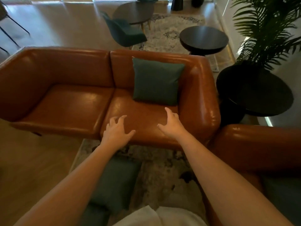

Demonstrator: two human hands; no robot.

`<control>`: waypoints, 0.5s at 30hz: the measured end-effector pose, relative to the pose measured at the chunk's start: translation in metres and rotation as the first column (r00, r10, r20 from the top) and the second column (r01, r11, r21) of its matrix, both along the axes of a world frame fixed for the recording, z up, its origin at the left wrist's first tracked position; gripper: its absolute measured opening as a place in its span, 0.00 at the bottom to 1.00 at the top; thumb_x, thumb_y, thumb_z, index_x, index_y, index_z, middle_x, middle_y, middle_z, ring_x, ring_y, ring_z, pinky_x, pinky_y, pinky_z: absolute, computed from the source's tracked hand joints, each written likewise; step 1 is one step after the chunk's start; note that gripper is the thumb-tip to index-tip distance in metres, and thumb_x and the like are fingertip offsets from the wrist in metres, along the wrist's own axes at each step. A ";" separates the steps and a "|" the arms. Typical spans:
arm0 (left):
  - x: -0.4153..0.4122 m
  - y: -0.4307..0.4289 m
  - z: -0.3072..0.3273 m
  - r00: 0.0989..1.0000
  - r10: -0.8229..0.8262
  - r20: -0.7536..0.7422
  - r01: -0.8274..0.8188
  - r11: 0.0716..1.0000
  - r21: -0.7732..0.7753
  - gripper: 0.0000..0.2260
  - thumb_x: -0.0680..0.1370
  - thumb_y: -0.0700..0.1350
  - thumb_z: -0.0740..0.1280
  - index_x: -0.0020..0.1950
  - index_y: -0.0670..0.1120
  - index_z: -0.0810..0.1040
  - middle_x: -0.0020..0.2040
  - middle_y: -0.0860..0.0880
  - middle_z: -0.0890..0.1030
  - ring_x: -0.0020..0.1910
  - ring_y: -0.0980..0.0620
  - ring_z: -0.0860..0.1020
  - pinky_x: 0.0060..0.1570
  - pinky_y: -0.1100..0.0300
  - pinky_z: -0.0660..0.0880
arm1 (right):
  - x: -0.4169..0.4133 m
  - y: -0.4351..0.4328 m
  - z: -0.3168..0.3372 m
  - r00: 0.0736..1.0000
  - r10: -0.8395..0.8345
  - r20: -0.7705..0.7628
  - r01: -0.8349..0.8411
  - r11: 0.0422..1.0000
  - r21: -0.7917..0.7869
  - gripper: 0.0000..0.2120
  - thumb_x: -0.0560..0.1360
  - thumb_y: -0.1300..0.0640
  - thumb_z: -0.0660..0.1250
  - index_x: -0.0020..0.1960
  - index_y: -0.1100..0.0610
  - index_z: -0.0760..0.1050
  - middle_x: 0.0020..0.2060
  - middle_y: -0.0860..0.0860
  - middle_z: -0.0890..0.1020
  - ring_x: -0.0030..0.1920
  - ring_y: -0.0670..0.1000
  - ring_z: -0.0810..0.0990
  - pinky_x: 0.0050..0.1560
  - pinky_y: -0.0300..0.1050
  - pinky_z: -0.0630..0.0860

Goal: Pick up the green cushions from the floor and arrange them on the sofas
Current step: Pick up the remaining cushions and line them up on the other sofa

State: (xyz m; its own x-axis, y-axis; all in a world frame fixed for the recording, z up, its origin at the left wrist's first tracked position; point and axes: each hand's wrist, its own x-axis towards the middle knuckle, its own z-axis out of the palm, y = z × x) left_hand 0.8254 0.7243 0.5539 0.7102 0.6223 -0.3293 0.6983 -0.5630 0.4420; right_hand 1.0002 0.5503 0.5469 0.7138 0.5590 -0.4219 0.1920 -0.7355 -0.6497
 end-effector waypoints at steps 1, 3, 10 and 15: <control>-0.026 -0.001 0.000 1.000 0.004 -0.013 -0.004 1.000 -0.001 0.38 0.79 0.63 0.70 0.84 0.59 0.56 0.83 0.46 0.56 0.79 0.38 0.61 0.75 0.38 0.67 | -0.024 0.000 0.001 1.000 0.015 0.007 -0.015 1.000 -0.009 0.43 0.83 0.48 0.71 0.88 0.41 0.47 0.86 0.53 0.53 0.83 0.62 0.63 0.76 0.63 0.73; -0.059 -0.003 0.000 0.999 0.014 -0.037 -0.014 1.000 0.006 0.38 0.79 0.64 0.70 0.84 0.59 0.56 0.83 0.45 0.56 0.80 0.38 0.61 0.75 0.37 0.66 | -0.057 -0.003 0.003 0.999 0.029 0.015 -0.029 0.999 -0.018 0.43 0.83 0.46 0.71 0.87 0.40 0.46 0.86 0.52 0.53 0.83 0.62 0.63 0.76 0.66 0.73; -0.143 -0.025 -0.002 0.997 0.050 -0.057 -0.048 0.998 0.034 0.39 0.79 0.65 0.69 0.84 0.57 0.55 0.83 0.44 0.56 0.79 0.37 0.61 0.75 0.37 0.67 | -0.136 -0.024 0.009 0.996 0.090 0.016 -0.090 0.996 -0.030 0.43 0.84 0.49 0.70 0.89 0.43 0.46 0.86 0.53 0.52 0.84 0.62 0.60 0.80 0.59 0.67; -0.201 -0.056 -0.009 0.995 0.071 -0.068 -0.067 0.996 0.054 0.39 0.79 0.66 0.68 0.84 0.57 0.55 0.83 0.43 0.56 0.80 0.36 0.60 0.75 0.37 0.66 | -0.186 -0.042 0.005 0.990 0.134 0.034 -0.132 0.990 -0.053 0.43 0.84 0.50 0.71 0.88 0.44 0.47 0.86 0.54 0.53 0.84 0.62 0.59 0.80 0.58 0.65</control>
